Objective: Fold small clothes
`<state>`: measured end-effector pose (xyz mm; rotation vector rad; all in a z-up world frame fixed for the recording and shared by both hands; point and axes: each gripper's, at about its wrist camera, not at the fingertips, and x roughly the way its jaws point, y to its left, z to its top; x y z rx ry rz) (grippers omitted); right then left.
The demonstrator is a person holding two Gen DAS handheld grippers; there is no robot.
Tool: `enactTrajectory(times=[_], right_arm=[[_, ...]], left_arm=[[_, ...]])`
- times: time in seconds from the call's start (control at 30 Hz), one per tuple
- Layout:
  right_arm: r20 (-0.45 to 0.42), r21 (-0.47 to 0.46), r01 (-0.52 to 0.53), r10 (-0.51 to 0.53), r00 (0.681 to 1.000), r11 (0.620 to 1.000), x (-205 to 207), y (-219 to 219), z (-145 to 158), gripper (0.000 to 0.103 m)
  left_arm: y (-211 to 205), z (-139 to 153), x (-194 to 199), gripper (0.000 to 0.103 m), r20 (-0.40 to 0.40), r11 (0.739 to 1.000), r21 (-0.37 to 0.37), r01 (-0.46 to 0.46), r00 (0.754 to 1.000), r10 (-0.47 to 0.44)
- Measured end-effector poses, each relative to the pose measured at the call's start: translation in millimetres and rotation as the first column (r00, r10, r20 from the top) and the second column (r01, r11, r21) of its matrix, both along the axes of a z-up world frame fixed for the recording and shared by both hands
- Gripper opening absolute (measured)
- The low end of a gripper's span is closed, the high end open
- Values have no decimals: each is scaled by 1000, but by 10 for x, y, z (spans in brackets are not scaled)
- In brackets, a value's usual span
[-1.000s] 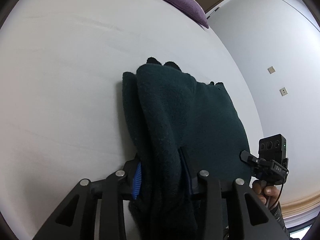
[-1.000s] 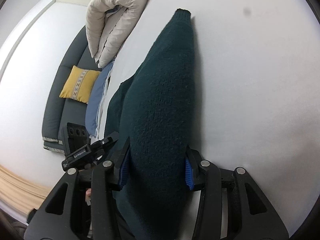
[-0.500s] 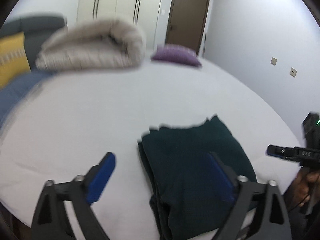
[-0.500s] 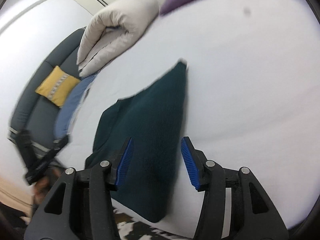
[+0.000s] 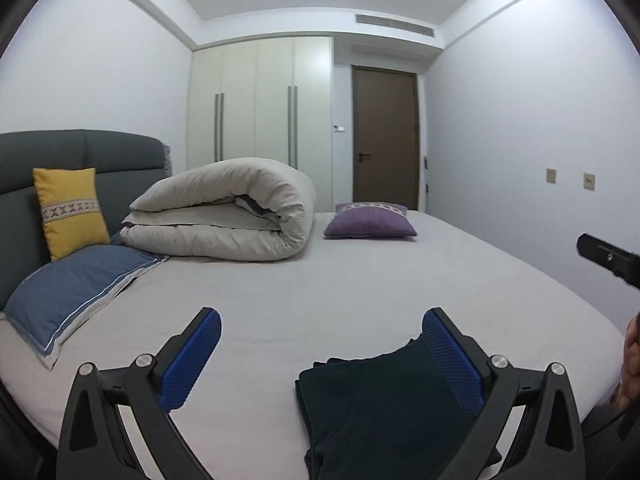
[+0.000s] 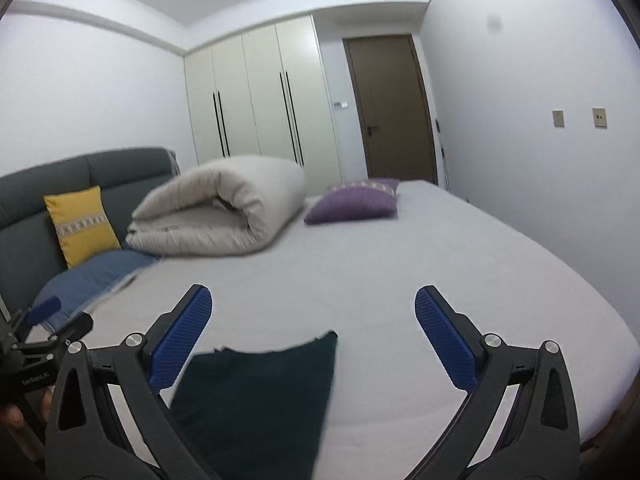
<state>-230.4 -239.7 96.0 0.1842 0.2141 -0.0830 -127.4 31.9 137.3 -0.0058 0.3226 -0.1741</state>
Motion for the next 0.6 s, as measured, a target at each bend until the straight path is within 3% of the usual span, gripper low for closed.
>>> enactTrajectory(times=[0.13,0.27,0.43,0.6], right_arm=[[-56,24,-1,3,998,1000,-67,60,15,103],[-206,-10,9,-11,979,1000,-3,225,-149,103],[-304,-32,-15,4,953,999,36,414,-415,103],[-434,-64,-31,0,901,997,253,523,-751,103]], left_arm=[[-34,25,22,103,-22,999,33,-21,1000,22],[-74,-95,85,103,-111,997,55,-45,992,51],[-196,-402,171,103,-250,993,112,-39,966,66],[-214,-732,307,103,-377,988,146,-41,922,94]])
